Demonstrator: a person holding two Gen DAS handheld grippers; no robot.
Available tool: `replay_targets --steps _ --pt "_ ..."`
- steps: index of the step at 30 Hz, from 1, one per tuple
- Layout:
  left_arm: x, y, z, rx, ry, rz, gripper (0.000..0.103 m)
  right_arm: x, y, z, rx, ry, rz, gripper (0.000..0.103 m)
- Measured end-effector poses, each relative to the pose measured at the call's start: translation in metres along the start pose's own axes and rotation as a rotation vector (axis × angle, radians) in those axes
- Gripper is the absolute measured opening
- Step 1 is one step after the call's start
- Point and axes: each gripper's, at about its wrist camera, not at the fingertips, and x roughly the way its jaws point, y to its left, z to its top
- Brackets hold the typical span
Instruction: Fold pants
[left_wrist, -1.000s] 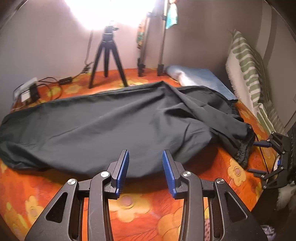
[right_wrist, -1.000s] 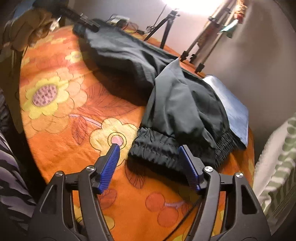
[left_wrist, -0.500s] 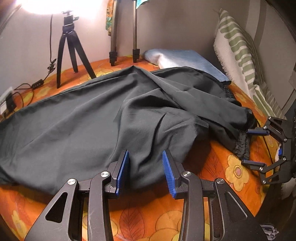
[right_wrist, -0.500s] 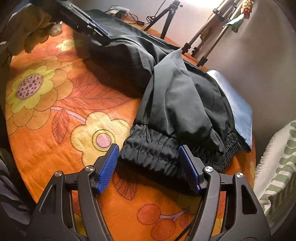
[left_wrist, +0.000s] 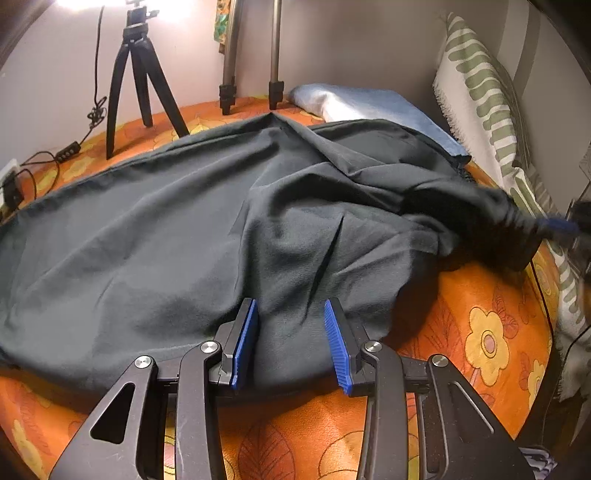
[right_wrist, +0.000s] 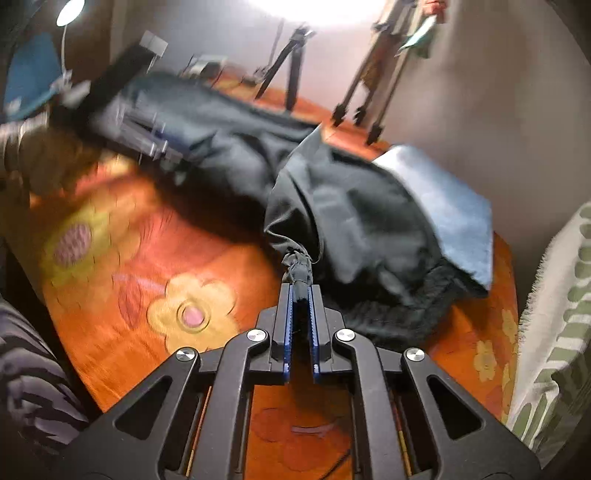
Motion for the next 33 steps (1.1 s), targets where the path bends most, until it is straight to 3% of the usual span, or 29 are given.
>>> replay_targets --steps 7,16,23,25,28,30,33 --pt "0.003 0.000 0.000 0.010 0.009 -0.003 0.036 -0.014 -0.069 0.024 0.145 -0.071 -0.079 0.008" --pt "0.003 -0.001 0.000 0.022 0.015 0.003 0.036 0.043 -0.153 0.027 0.321 -0.012 -0.130 0.008" --pt "0.004 -0.001 0.001 0.027 0.018 0.007 0.036 0.083 -0.200 0.011 0.518 0.057 -0.076 0.013" --pt "0.005 -0.002 0.000 0.035 0.018 0.010 0.036 0.084 -0.211 0.003 0.592 0.056 -0.097 0.019" --pt "0.004 -0.003 0.000 0.042 0.017 0.015 0.036 0.075 -0.225 -0.019 0.732 0.028 -0.033 0.042" --pt "0.004 -0.002 0.000 0.042 0.016 0.013 0.036 0.065 -0.225 -0.033 0.800 0.007 0.012 0.063" --pt "0.001 0.000 0.000 0.032 0.011 0.005 0.036 0.059 -0.214 -0.055 0.858 -0.001 0.106 0.074"
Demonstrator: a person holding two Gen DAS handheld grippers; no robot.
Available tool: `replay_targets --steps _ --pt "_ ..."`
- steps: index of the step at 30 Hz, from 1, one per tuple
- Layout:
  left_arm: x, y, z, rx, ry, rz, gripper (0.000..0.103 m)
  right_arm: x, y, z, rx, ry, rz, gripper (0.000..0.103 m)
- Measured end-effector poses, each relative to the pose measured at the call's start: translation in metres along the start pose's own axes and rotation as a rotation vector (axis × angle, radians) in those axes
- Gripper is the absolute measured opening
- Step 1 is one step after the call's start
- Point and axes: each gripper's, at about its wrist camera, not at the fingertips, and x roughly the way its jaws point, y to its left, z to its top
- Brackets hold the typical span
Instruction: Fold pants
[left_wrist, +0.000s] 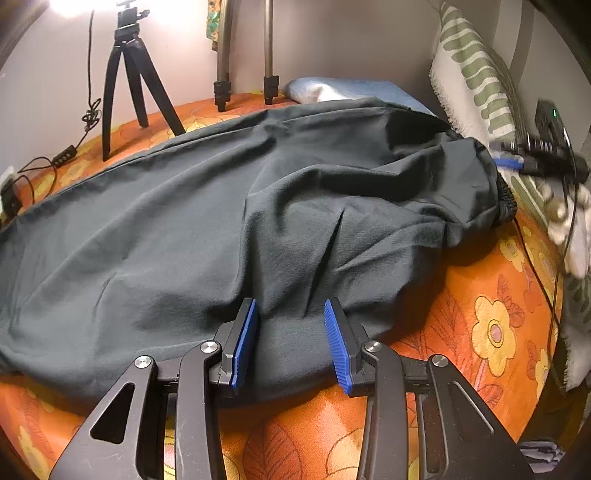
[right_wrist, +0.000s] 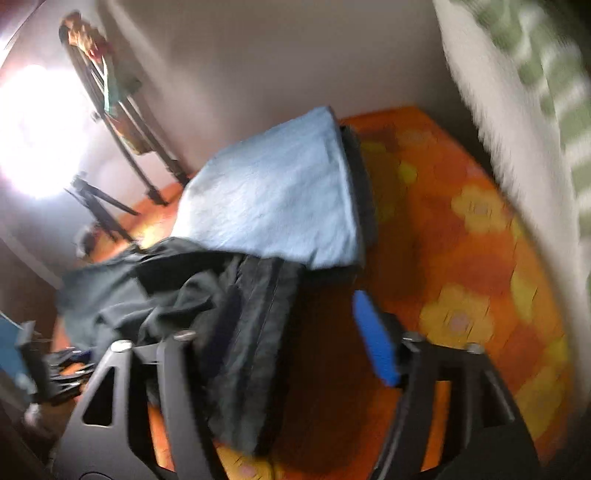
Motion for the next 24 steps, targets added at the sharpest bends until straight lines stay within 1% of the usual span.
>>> replay_targets --steps 4,7,11,12,15,18,19,20,22,23,24 --pt "-0.017 0.005 -0.002 -0.007 -0.023 0.005 0.036 0.015 -0.001 -0.019 -0.010 0.054 -0.014 0.074" --pt "-0.038 0.011 -0.007 0.011 -0.051 0.029 0.036 0.026 -0.003 -0.024 0.012 0.054 0.010 0.074" --pt "-0.062 0.026 -0.018 0.016 -0.067 0.058 0.036 0.038 0.001 -0.025 0.031 0.059 0.054 0.074" --pt "-0.066 0.028 -0.021 0.014 -0.067 0.060 0.036 0.043 0.004 -0.026 0.028 0.067 0.061 0.074" --pt "-0.073 0.038 -0.031 0.003 -0.053 0.057 0.036 0.045 0.012 -0.028 0.004 0.052 0.055 0.077" --pt "-0.068 0.038 -0.040 -0.001 -0.026 0.045 0.036 0.048 0.015 -0.029 0.006 0.051 0.089 0.077" --pt "-0.066 0.036 -0.042 0.004 -0.019 0.043 0.036 0.050 0.018 -0.030 0.002 0.056 0.110 0.076" --pt "-0.063 0.033 -0.043 0.010 -0.011 0.039 0.036 0.051 0.020 -0.031 -0.001 0.060 0.113 0.074" --pt "-0.057 0.027 -0.044 0.019 -0.001 0.018 0.036 0.052 0.026 -0.032 -0.021 0.062 0.097 0.066" --pt "-0.054 0.024 -0.044 0.020 0.005 0.002 0.036 0.053 0.026 -0.033 -0.019 0.071 0.105 0.053" --pt "-0.049 0.021 -0.043 0.022 0.013 -0.012 0.036 0.054 0.025 -0.033 -0.009 0.087 0.113 0.049"
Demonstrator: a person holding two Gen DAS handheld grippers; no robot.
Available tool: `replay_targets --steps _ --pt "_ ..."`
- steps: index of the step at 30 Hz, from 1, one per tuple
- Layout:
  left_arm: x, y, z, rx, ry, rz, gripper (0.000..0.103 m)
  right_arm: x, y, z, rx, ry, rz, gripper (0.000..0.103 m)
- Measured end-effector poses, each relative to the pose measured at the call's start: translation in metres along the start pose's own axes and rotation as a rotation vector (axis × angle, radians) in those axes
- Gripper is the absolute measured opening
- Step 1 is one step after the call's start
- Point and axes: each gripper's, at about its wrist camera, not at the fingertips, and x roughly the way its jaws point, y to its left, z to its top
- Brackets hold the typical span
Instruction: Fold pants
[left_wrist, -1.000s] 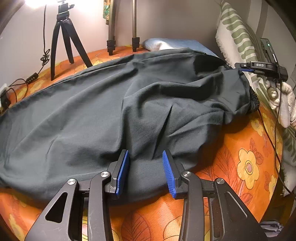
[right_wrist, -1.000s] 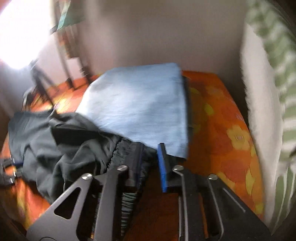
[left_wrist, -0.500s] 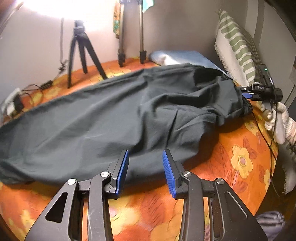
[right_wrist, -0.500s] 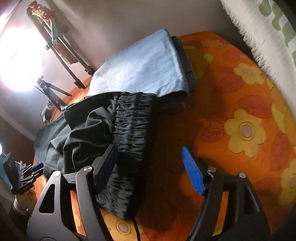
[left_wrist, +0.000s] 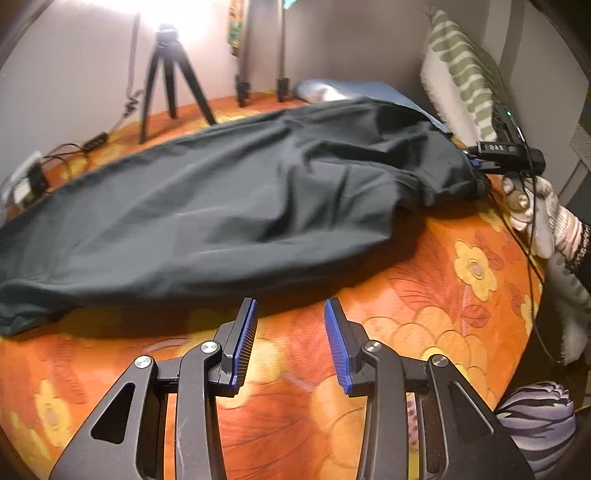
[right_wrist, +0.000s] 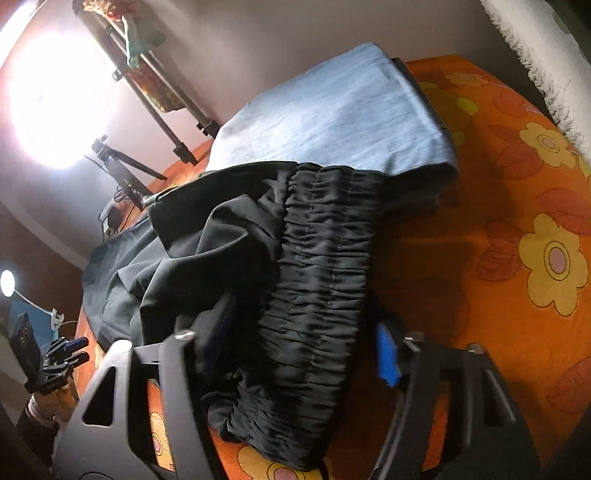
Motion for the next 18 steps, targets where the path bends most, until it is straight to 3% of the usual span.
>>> replay_targets --steps 1,3,8,12,16,18 --pt "0.004 -0.003 0.001 0.005 0.008 -0.004 0.036 -0.001 0.000 0.000 -0.002 -0.003 -0.007 0.047" --pt "0.013 -0.005 0.004 0.013 0.023 0.000 0.036 -0.005 0.003 0.002 -0.023 -0.008 -0.041 0.032" --pt "0.025 0.002 0.010 -0.006 0.025 0.022 0.036 -0.020 0.010 0.014 -0.084 -0.044 -0.194 0.031" --pt "0.025 0.012 0.024 -0.050 -0.010 0.004 0.036 -0.040 0.024 0.020 -0.140 -0.081 -0.313 0.054" --pt "0.023 0.023 0.037 -0.092 -0.036 -0.029 0.036 -0.077 0.047 0.013 -0.219 -0.159 -0.375 0.057" --pt "0.025 0.027 0.042 -0.099 -0.038 -0.039 0.036 -0.089 0.073 0.004 -0.326 -0.173 -0.325 0.057"
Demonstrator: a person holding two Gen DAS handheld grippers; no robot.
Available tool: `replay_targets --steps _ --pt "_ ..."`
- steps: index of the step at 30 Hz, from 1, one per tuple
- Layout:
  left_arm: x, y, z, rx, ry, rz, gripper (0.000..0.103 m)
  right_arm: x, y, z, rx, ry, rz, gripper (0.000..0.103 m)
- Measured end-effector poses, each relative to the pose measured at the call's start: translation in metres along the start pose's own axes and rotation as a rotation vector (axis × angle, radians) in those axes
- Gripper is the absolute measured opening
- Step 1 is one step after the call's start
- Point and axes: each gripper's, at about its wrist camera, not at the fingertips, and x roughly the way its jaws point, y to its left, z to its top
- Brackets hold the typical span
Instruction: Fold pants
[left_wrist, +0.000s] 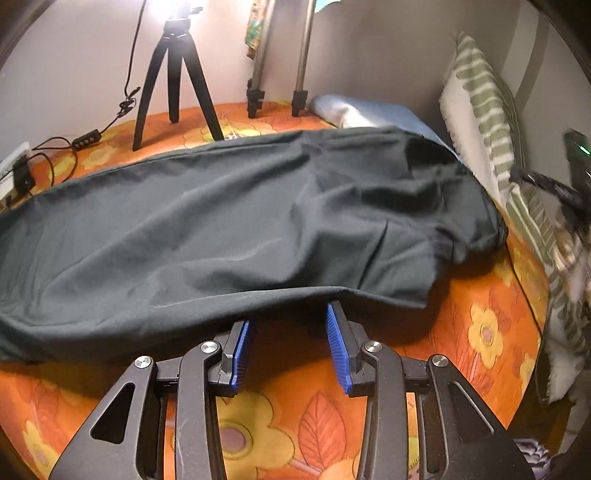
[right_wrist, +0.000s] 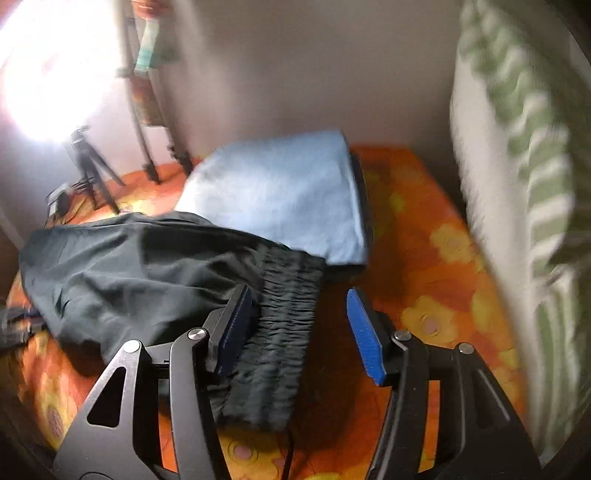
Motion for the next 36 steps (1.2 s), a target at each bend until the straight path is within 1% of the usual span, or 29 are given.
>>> replay_targets --steps 3,5,8,9,12,15,16,17,18,19,20,21,23,24,27,29,32,35,36 --pt "0.008 0.004 0.007 -0.011 0.026 -0.026 0.036 -0.013 0.064 -0.004 -0.221 0.007 0.098 0.057" --pt "0.013 0.011 0.012 -0.043 0.037 -0.054 0.036 -0.011 0.109 -0.012 -0.362 0.023 0.178 0.057" --pt "0.014 0.017 0.018 -0.072 0.038 -0.084 0.036 -0.001 0.166 -0.026 -0.541 0.040 0.264 0.057" --pt "0.013 0.019 0.021 -0.078 0.035 -0.093 0.036 0.005 0.191 -0.035 -0.626 0.048 0.280 0.057" --pt "0.012 0.028 0.028 -0.096 0.032 -0.117 0.036 0.025 0.232 -0.049 -0.769 0.065 0.300 0.057" --pt "0.011 0.037 0.030 -0.124 0.029 -0.145 0.036 0.048 0.255 -0.052 -0.834 0.075 0.269 0.056" --pt "0.009 0.041 0.029 -0.133 0.024 -0.149 0.036 0.057 0.259 -0.050 -0.841 0.081 0.258 0.052" --pt "0.008 0.043 0.029 -0.137 0.021 -0.151 0.036 0.065 0.260 -0.047 -0.834 0.094 0.254 0.036" --pt "0.004 0.045 0.026 -0.139 0.008 -0.155 0.036 0.070 0.260 -0.043 -0.821 0.108 0.252 0.018" --pt "0.001 0.047 0.025 -0.138 0.001 -0.161 0.036 0.078 0.257 -0.036 -0.785 0.130 0.261 0.014" --pt "-0.003 0.049 0.023 -0.135 -0.008 -0.166 0.036 0.083 0.252 -0.028 -0.742 0.138 0.282 0.013" --pt "-0.008 0.049 0.016 -0.133 -0.017 -0.169 0.036 0.086 0.250 -0.022 -0.711 0.142 0.296 0.010" --pt "-0.011 0.045 0.010 -0.118 -0.016 -0.184 0.036 0.091 0.243 -0.012 -0.662 0.146 0.310 0.009" --pt "-0.011 0.039 0.004 -0.093 -0.011 -0.174 0.036 0.096 0.239 -0.006 -0.618 0.158 0.335 0.009" --pt "-0.005 0.018 -0.005 -0.014 0.014 -0.145 0.036 0.107 0.234 0.006 -0.548 0.189 0.375 0.009" --pt "-0.003 0.001 -0.005 0.035 0.000 -0.141 0.036 0.115 0.228 0.012 -0.496 0.215 0.402 0.009" --pt "0.001 -0.020 -0.001 0.108 -0.021 -0.107 0.036 0.125 0.221 0.018 -0.435 0.243 0.438 0.009" --pt "0.008 -0.028 0.005 0.127 -0.033 -0.093 0.045 0.136 0.213 0.023 -0.370 0.289 0.478 0.009" --pt "0.012 -0.030 0.009 0.129 -0.037 -0.090 0.045 0.138 0.211 0.024 -0.353 0.296 0.482 0.009"
